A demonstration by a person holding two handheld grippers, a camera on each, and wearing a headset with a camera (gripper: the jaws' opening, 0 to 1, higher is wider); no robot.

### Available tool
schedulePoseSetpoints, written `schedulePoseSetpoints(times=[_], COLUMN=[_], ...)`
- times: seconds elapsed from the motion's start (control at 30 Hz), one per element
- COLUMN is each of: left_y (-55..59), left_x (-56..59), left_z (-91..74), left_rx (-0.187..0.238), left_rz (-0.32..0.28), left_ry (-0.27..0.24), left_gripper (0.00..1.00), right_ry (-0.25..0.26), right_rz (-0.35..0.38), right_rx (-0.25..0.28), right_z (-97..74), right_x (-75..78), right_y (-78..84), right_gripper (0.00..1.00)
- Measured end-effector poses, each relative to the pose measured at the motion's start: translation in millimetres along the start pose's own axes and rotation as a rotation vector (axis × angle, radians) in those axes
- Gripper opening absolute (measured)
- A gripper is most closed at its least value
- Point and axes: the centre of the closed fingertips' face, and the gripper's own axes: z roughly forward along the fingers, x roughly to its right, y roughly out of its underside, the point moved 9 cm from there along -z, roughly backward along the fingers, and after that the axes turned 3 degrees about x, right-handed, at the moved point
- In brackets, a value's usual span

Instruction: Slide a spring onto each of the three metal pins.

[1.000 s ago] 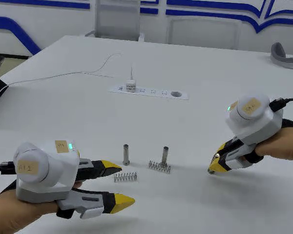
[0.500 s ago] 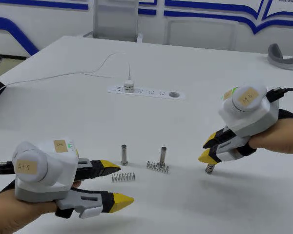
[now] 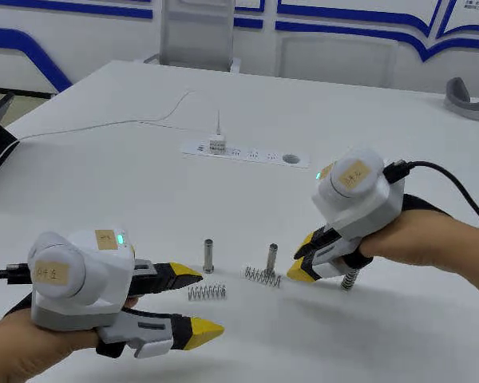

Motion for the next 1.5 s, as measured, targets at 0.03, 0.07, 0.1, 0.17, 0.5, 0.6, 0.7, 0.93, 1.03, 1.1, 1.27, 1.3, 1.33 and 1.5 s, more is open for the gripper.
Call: schedulePoseSetpoints(times=[0.03, 0.07, 0.1, 0.17, 0.5, 0.6, 0.7, 0.93, 1.03, 1.1, 1.27, 1.3, 1.33, 1.5], left_y=[0.2, 0.3, 0.5, 0.4, 1.5, 1.6, 1.8, 2.2, 2.3, 2.3, 1.5, 1.5, 1.5, 0.4], left_x=[0.0, 0.2, 0.2, 0.4, -0.2, -0.2, -0.4, -0.4, -0.7, -0.7, 0.2, 0.3, 0.4, 1.7], left_z=[0.1, 0.3, 0.4, 0.9, 1.2, 1.0, 0.9, 1.0, 0.8, 0.7, 1.2, 1.2, 1.4, 3.2], left_rx=[-0.001, -0.001, -0.002, -0.003, -0.008, -0.009, -0.009, -0.010, -0.010, -0.011, -0.010, -0.010, -0.011, -0.014], left_rz=[0.000, 0.000, -0.001, -0.001, -0.004, -0.005, -0.006, -0.006, -0.006, -0.005, -0.001, -0.001, -0.001, 0.006], left_ry=[0.000, 0.002, 0.003, 0.004, 0.006, 0.005, 0.004, 0.004, 0.002, 0.002, 0.004, 0.005, 0.005, 0.014], left_gripper=[0.45, 0.45, 0.45, 0.45, 0.45, 0.45, 0.45, 0.45, 0.45, 0.45, 0.45, 0.45, 0.45, 0.45], right_ry=[-0.001, -0.004, -0.007, -0.012, -0.023, -0.027, -0.031, -0.043, -0.049, -0.050, -0.052, -0.053, -0.053, -0.062], right_rz=[0.001, 0.005, 0.009, 0.015, 0.026, 0.026, 0.030, 0.036, 0.047, 0.045, 0.042, 0.037, 0.030, -0.008], right_rx=[-0.002, -0.004, -0.004, -0.004, -0.016, -0.021, -0.025, -0.044, -0.040, -0.040, -0.044, -0.046, -0.047, -0.055], right_z=[2.4, 5.6, 7.4, 11.6, 25.6, 27.9, 30.5, 35.6, 35.6, 35.3, 31.9, 30.5, 29.3, 18.0], right_x=[-0.2, -0.4, -0.9, -1.5, 0.1, -0.1, 0.6, -0.7, -0.7, -0.7, -4.3, -5.4, -6.3, -13.9], right_y=[0.3, 0.7, 0.7, 0.6, 2.9, 3.1, 3.7, 6.1, 5.6, 5.7, 7.3, 7.4, 7.4, 7.7], right_gripper=[0.18, 0.17, 0.17, 0.17, 0.15, 0.14, 0.14, 0.13, 0.12, 0.12, 0.12, 0.12, 0.12, 0.11])
